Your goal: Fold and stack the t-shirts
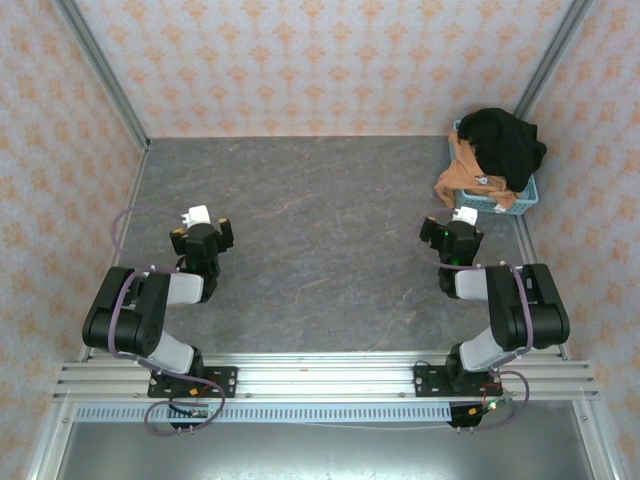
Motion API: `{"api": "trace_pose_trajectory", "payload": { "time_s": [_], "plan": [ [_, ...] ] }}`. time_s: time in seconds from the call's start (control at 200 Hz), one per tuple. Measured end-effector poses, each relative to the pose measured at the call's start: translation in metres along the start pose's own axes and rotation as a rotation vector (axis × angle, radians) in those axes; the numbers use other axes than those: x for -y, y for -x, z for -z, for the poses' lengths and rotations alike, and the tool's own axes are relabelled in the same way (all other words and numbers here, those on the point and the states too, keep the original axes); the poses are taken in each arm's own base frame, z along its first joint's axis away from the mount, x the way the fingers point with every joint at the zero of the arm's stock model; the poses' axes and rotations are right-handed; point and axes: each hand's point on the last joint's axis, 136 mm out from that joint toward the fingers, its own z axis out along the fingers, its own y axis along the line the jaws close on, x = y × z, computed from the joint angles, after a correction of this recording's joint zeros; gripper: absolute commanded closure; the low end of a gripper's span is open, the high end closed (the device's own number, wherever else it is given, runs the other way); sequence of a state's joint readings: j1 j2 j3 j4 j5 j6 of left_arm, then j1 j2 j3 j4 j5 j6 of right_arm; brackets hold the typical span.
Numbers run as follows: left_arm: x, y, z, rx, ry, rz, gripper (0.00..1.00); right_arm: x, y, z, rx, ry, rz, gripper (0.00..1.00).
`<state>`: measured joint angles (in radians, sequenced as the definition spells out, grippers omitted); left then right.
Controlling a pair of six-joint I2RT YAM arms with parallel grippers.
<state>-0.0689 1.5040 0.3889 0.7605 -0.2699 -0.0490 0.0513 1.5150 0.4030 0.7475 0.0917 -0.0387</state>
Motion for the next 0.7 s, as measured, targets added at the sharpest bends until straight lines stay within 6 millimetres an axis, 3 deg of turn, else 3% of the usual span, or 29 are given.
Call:
{"api": "trace_pose_trajectory", "payload": {
  "time_s": [0.045,0.105,0.205,0.285,0.38,0.405,0.415,0.46,0.515,0.58,0.641,0.701],
  "plan": [
    [0.002,0.001,0.003,-0.015,0.003,-0.021,0.0,-0.002,0.003,0.004,-0.004,-0.022,0.021,0.01],
    [0.01,0.015,0.012,0.002,0.001,-0.056,0.0,-0.013,0.023,0.014,0.027,-0.029,0.052,0.01],
    [0.034,0.075,0.044,0.142,-0.036,-0.05,0.0,-0.034,0.082,0.037,0.14,-0.005,0.041,0.01],
    [0.042,0.136,0.067,0.236,-0.027,0.037,0.0,-0.047,0.165,0.065,0.254,-0.003,-0.046,0.01],
    [0.029,0.213,0.083,0.21,0.048,0.243,0.0,-0.044,0.268,0.1,0.326,-0.015,-0.246,0.01],
    [0.024,0.238,0.088,0.217,0.059,0.319,0.0,-0.042,0.279,0.104,0.328,-0.015,-0.281,0.01],
    [0.022,0.246,0.09,0.216,0.062,0.345,0.0,-0.038,0.295,0.11,0.339,-0.019,-0.318,0.01],
    [0.012,0.28,0.095,0.226,0.063,0.454,0.0,-0.028,0.323,0.119,0.352,-0.024,-0.395,0.01],
    [0.004,0.303,0.096,0.215,0.039,0.547,0.02,-0.011,0.339,0.121,0.346,-0.056,-0.466,0.0],
    [0.007,0.307,0.091,0.177,-0.014,0.604,0.03,0.008,0.34,0.11,0.308,-0.11,-0.52,0.0],
    [0.031,0.297,0.081,0.104,-0.108,0.62,0.04,0.019,0.332,0.089,0.243,-0.156,-0.542,0.0],
    [0.069,0.28,0.07,0.001,-0.214,0.607,0.04,0.028,0.321,0.056,0.164,-0.204,-0.551,0.01]
  ]
}}
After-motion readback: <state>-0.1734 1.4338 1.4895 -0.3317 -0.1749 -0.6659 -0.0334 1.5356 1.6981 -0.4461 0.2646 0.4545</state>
